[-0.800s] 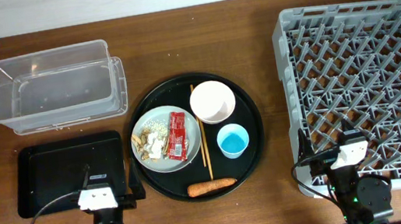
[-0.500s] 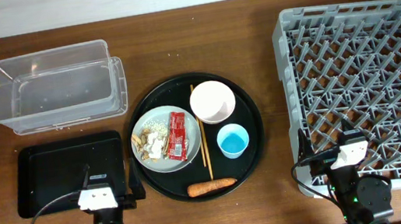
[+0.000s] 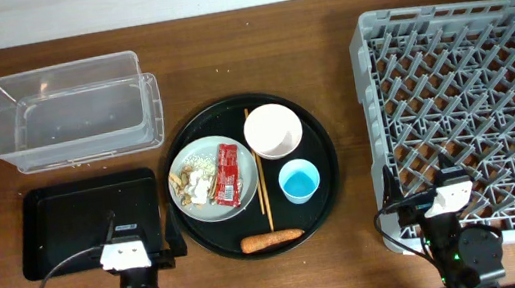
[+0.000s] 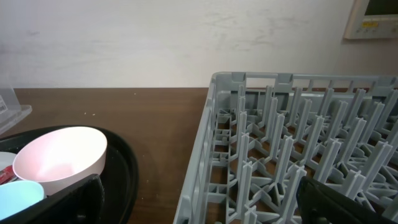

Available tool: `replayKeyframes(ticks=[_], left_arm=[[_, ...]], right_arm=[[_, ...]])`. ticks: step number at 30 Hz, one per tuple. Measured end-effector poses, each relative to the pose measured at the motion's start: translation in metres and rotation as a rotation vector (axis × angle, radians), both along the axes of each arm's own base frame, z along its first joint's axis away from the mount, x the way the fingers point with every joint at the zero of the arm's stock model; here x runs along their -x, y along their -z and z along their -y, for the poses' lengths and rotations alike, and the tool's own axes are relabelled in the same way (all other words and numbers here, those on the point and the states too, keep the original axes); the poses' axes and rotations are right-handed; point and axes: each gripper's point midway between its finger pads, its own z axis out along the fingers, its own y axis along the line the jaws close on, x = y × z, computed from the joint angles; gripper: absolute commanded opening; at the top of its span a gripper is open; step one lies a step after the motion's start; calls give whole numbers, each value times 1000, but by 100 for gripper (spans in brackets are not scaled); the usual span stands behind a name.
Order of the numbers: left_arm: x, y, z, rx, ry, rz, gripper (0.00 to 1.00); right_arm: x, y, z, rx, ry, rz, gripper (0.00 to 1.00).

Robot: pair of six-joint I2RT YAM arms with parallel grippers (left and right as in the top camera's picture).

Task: Sort waste into correct bins and load items into the dishwasher rack
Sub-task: 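Move the left gripper over the white plate toward the red wrapper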

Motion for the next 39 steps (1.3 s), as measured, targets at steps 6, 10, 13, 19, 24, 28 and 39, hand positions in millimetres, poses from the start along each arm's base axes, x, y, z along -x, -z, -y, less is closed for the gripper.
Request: replayKeyframes(ticks=[6, 10, 13, 19, 24, 28, 39], left_arm=[[0, 0, 0, 0, 0, 0, 99], [0, 0, 0, 0, 0, 0, 99], [0, 0, 0, 0, 0, 0, 99], [0, -3, 0, 1, 0, 14, 99], [1, -1, 0, -4, 0, -69, 99], [-4, -31, 0, -8, 0, -157, 99], [-54, -58, 3, -41, 1, -792, 99]], right_arm=[[0, 0, 0, 0, 0, 0, 98], [0, 0, 0, 0, 0, 0, 98], [0, 0, 0, -1, 0, 0, 98], [0, 1, 0, -1, 0, -3, 98], [3, 1, 0, 4, 0, -64, 98], [1, -30, 0, 7, 0, -108, 98], [-17, -47, -1, 49, 0, -654, 98]])
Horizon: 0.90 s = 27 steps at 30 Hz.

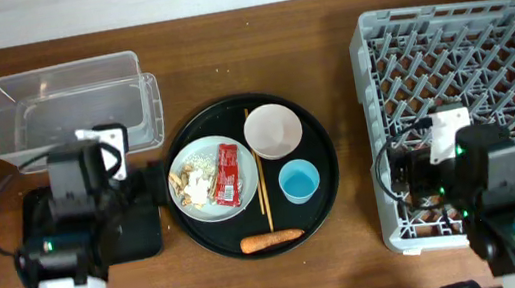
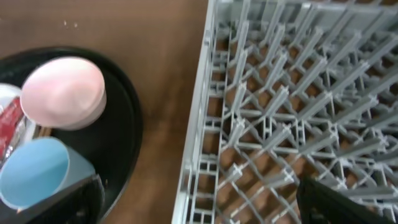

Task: Sort waste into correct bins and load items into the dishwasher rack

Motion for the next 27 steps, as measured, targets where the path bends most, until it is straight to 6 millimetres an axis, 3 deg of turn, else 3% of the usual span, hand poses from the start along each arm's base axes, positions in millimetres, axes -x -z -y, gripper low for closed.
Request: replayKeyframes(ticks=[8, 12, 14, 16, 18, 19, 21, 27], left_arm=[[-34, 12, 24, 93, 81, -42, 99], [-45, 47, 41, 109, 123, -149, 99], [-48, 88, 58, 107, 166, -270, 95], [-47, 113, 65, 100, 180, -344, 89], [-46, 134, 68, 93, 186, -404, 77], [-45, 145, 69, 89, 186, -437, 77], [-42, 158, 70, 82, 188, -479, 72], [-36, 169, 82, 59, 223, -511, 71]], right_arm=[[-1, 6, 0, 7, 0, -96, 98], [-1, 6, 0, 7, 0, -97, 98], [-1, 5, 0, 7, 0, -96, 99], [-1, 5, 0, 7, 0, -95, 98], [-1, 5, 0, 7, 0, -96, 98], [-1, 5, 0, 7, 0, -95, 98], [-1, 5, 0, 7, 0, -96, 98], [-1, 5, 0, 7, 0, -96, 98]])
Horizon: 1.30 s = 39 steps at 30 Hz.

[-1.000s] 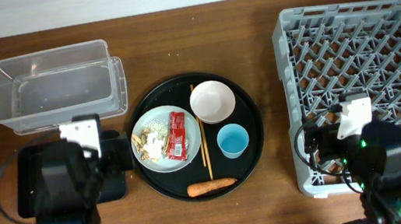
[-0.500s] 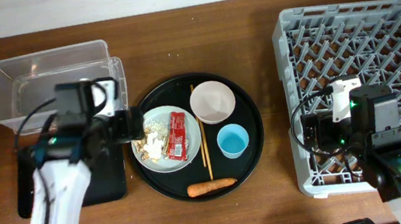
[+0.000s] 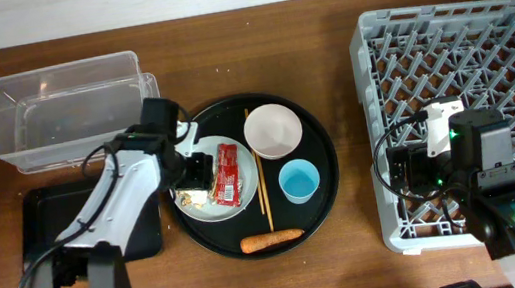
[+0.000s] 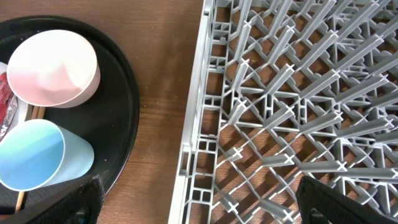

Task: Sort waste into correct bins and load items into the dishwasher rack

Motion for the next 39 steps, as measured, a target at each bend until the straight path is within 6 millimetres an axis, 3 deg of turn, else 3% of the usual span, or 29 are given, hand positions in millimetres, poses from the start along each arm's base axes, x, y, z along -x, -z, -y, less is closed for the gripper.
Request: replayKeyframes(ticks=[3, 6, 7, 8, 14, 17, 21, 24, 29, 31, 32, 36, 39], left_arm=[[6, 9, 1, -45, 19, -16, 66], [9, 12, -4, -81, 22, -22, 44], [12, 15, -6, -88, 18, -31, 29], [14, 17, -7, -94, 18, -37, 25], [16, 15, -7, -97, 22, -46, 22], [4, -9, -6, -97, 19, -34, 22], [-48, -71, -9, -71, -27, 151, 22], [-92, -114, -42, -111, -128, 344, 23], [-135, -145, -100, -158, -283, 545, 36], [-141, -146, -117, -173, -323, 565, 64], [-143, -139, -123, -182, -332, 552, 68], [-149, -105, -132, -197, -342, 486, 69], [-150, -108, -127, -176, -332, 485, 69]], right_arm=[[0, 0, 0, 0, 0, 0, 98], [0, 0, 0, 0, 0, 0, 98], [0, 0, 0, 0, 0, 0, 98], [0, 0, 0, 0, 0, -1, 98], [2, 2, 0, 1, 0, -11, 98], [3, 3, 0, 2, 0, -17, 98], [3, 3, 0, 2, 0, -18, 98], [3, 3, 0, 2, 0, -19, 98], [3, 3, 0, 2, 0, -18, 98], [3, 3, 0, 2, 1, -19, 98], [3, 3, 0, 2, 0, -19, 98], [3, 3, 0, 2, 1, -19, 98], [3, 3, 0, 1, 1, -19, 98]])
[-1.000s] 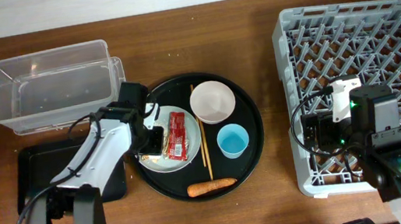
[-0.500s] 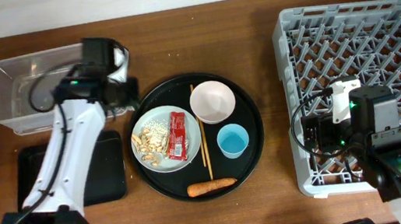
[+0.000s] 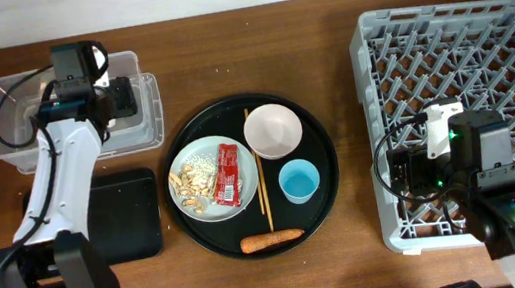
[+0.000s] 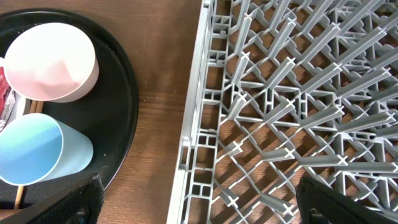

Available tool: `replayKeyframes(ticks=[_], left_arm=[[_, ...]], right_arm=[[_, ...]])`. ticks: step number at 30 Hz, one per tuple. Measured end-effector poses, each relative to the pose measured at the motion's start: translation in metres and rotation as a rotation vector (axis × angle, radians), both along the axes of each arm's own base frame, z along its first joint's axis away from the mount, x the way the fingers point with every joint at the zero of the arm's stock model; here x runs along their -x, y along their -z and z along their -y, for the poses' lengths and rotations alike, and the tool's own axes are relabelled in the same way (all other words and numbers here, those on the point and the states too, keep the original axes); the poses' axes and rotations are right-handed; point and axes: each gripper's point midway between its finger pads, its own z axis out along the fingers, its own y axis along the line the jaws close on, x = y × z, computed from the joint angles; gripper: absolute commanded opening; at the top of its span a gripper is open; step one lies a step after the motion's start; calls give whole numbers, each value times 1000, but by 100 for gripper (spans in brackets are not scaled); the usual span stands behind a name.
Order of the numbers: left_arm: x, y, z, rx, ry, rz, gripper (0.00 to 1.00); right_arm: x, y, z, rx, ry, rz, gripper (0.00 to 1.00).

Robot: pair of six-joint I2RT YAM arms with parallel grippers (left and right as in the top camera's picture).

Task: Sort waste into correct bins and load items into the dishwasher rack

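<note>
A round black tray (image 3: 322,145) carries a grey plate (image 3: 201,156) with nut scraps and a red wrapper (image 3: 228,173), chopsticks (image 3: 260,179), a white bowl (image 3: 273,130), a blue cup (image 3: 299,180) and a carrot (image 3: 272,239). My left gripper (image 3: 122,97) hangs over the right end of the clear plastic bin (image 3: 33,130). Its fingers look shut, and what they hold is hidden beneath them. My right gripper (image 4: 199,208) stands wide open above the left rim of the grey dish rack (image 4: 280,93), with nothing between its fingers. The bowl (image 4: 53,62) and cup (image 4: 40,149) lie to its left.
A flat black bin (image 3: 132,222) sits below the clear bin, left of the tray. The dish rack (image 3: 468,64) fills the right side of the table. Bare wood separates the tray from the rack.
My left gripper has gone from the plate to above the clear bin. The white crumpled scrap that lay on the plate is no longer there. The right gripper has hardly moved.
Both arms were folded low at the table's front edge. Then the left one stood over the black bin and the right one over the rack's left edge. The left gripper was then down on the plate's white scrap, and now it is over the clear bin.
</note>
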Motion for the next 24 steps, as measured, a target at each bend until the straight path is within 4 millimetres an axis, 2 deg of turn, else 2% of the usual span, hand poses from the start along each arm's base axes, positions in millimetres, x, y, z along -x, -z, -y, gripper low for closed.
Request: replayKeyframes(ticks=[1, 3, 4, 6, 8, 10, 12, 15, 17, 18, 21, 24], left_arm=[[0, 0, 1, 6, 4, 1, 69], [12, -1, 26, 72, 74, -45, 69], [20, -1, 43, 107, 119, -72, 69], [42, -4, 91, 175, 240, -134, 69], [75, 7, 129, 207, 332, -259, 69], [93, 13, 150, 216, 383, -325, 69], [102, 26, 163, 213, 412, -382, 69], [110, 70, 180, 202, 440, -504, 69], [113, 87, 183, 197, 442, -550, 69], [115, 102, 184, 193, 439, -589, 69], [119, 124, 183, 188, 431, -647, 69], [116, 126, 188, 187, 441, -631, 69]], right_arm=[[0, 0, 0, 0, 0, 0, 98], [0, 0, 0, 0, 0, -2, 98], [0, 0, 0, 0, 0, 0, 99], [0, 0, 0, 0, 0, -2, 98], [1, 0, 0, 0, 0, -3, 98], [1, 1, 0, 1, 0, -6, 98], [1, 1, 0, 1, 0, -6, 98], [1, 1, 0, 1, 0, -8, 98], [2, 2, 0, 1, 0, -12, 98], [3, 2, 0, 1, 0, -13, 98], [3, 2, 0, 1, 0, -13, 98], [3, 2, 0, 2, 0, -13, 98]])
